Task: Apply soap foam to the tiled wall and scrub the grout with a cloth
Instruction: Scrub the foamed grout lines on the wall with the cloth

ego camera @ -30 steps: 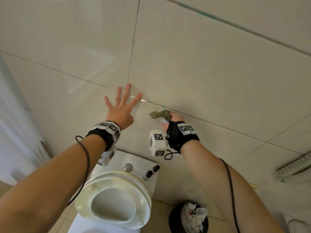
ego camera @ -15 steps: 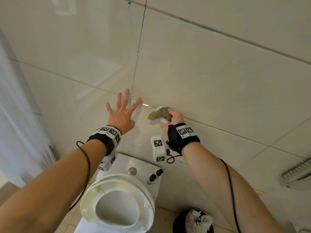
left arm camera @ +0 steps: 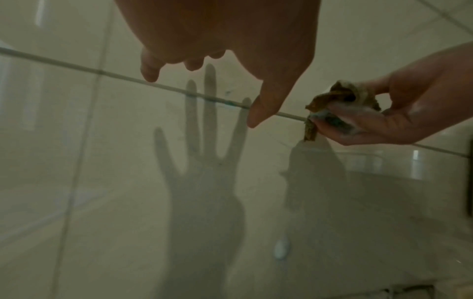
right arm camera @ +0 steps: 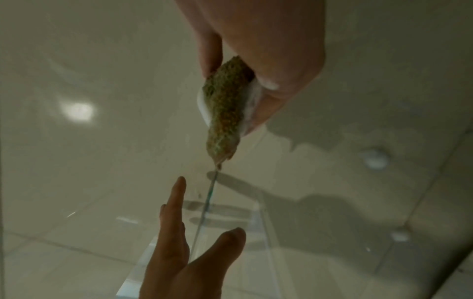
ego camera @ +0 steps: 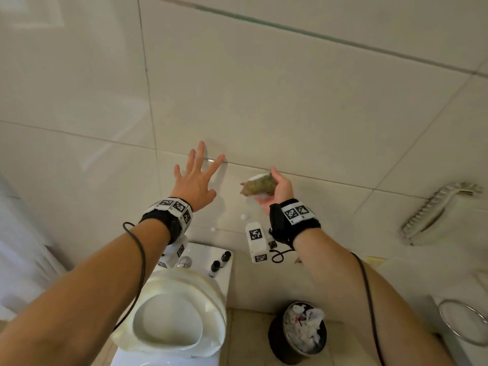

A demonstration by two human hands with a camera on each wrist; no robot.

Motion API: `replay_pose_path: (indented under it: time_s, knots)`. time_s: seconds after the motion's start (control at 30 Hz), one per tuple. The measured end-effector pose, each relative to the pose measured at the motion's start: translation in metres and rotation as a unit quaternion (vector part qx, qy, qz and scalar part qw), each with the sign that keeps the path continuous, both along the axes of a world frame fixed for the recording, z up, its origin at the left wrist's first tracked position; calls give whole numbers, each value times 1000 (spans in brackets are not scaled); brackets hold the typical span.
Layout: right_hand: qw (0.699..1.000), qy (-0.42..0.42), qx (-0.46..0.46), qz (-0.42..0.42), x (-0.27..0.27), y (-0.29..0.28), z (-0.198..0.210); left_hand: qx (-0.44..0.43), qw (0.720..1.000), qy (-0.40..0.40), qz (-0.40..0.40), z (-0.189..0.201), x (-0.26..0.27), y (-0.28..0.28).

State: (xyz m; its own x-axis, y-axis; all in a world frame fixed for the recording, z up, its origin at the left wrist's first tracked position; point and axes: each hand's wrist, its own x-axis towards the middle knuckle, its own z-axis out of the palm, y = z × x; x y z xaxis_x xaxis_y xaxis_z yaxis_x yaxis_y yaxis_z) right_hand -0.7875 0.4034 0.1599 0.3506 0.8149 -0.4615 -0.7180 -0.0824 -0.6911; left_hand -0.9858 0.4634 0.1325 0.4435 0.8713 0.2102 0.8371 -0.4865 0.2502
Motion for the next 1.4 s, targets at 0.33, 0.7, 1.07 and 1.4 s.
replay_pose_path:
  time_s: [0.33,0.7,1.07,1.4]
  knots:
    - [975,-172,-103,-94,153,-87,-43,2,997,25,-72,-6,136,-45]
    - [932,-298,-188,-82,276,-137,-79,4,994,54,-94,-15,253,-85]
    - [940,-251,-205,-104,345,-114,-98,6,996,84,-34,-29,276,-91]
    - [909,-295,-294,10,336,-107,-126,20,995,88,-43,-36,257,-84]
